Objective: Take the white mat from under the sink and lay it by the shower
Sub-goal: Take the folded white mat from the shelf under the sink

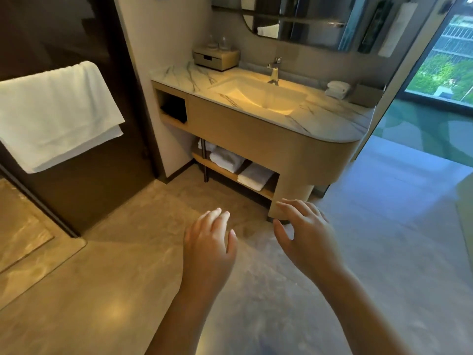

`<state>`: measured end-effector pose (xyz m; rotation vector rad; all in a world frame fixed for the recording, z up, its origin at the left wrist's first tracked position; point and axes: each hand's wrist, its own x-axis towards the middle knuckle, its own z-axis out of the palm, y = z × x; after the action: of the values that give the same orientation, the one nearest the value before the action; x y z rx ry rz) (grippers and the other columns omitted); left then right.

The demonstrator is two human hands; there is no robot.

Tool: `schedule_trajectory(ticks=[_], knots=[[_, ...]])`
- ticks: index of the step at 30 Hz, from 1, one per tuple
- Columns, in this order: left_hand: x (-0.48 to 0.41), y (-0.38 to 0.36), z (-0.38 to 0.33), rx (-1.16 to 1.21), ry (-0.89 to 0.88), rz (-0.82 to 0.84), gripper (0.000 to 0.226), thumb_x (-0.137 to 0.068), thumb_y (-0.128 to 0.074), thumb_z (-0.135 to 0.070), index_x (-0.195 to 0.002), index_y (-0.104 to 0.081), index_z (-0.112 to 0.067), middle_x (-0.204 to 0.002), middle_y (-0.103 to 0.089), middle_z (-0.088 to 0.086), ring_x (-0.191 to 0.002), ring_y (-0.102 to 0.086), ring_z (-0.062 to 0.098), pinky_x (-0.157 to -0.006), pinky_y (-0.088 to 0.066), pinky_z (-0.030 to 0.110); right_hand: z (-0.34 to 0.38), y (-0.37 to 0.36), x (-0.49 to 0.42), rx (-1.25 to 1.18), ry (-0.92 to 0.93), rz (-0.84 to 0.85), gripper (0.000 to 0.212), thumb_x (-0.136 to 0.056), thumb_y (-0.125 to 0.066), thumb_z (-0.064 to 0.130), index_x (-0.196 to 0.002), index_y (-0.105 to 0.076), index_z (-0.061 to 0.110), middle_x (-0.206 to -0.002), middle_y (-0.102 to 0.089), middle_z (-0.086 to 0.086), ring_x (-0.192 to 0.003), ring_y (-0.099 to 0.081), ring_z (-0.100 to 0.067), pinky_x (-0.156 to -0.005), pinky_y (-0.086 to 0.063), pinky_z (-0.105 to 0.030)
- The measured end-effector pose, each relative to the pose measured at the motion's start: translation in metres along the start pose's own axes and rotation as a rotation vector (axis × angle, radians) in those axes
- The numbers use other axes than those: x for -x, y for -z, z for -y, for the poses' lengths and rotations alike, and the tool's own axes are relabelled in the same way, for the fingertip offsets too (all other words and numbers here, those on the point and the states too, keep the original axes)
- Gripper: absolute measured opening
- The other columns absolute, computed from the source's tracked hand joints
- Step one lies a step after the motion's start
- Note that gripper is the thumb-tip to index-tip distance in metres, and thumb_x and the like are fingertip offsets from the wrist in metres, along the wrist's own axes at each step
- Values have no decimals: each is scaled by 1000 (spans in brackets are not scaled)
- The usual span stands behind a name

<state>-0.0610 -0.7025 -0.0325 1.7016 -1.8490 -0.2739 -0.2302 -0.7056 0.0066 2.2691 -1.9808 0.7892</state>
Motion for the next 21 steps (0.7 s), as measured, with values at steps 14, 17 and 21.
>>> schedule_trajectory(ticks=[14,17,21], knots=[[-191,-85,84,-48,95,69,35,-91,-46,-25,-124,-52,-17,-133,-51,3,-125,-41,15,-101,-30,33,-53,-140,-194,-101,0,139,27,-80,-67,16,-106,-65,12,-106,-70,-8,-102,-62,-29,-91,-46,-48],[-247,-107,95,-67,116,64,34,-89,-49,-22,-123,-54,-15,-132,-53,4,-124,-43,18,-100,-32,37,-73,-168,-246,-104,33,160,26,-80,-67,15,-105,-65,10,-104,-70,-10,-100,-63,-30,-89,-46,-47],[-308,-140,115,-101,103,55,33,-85,-58,-18,-117,-57,-14,-125,-58,7,-119,-50,23,-95,-39,42,-94,-212,-307,-105,27,246,29,-85,-60,19,-112,-61,10,-114,-66,-9,-111,-56,-30,-96,-40,-46]])
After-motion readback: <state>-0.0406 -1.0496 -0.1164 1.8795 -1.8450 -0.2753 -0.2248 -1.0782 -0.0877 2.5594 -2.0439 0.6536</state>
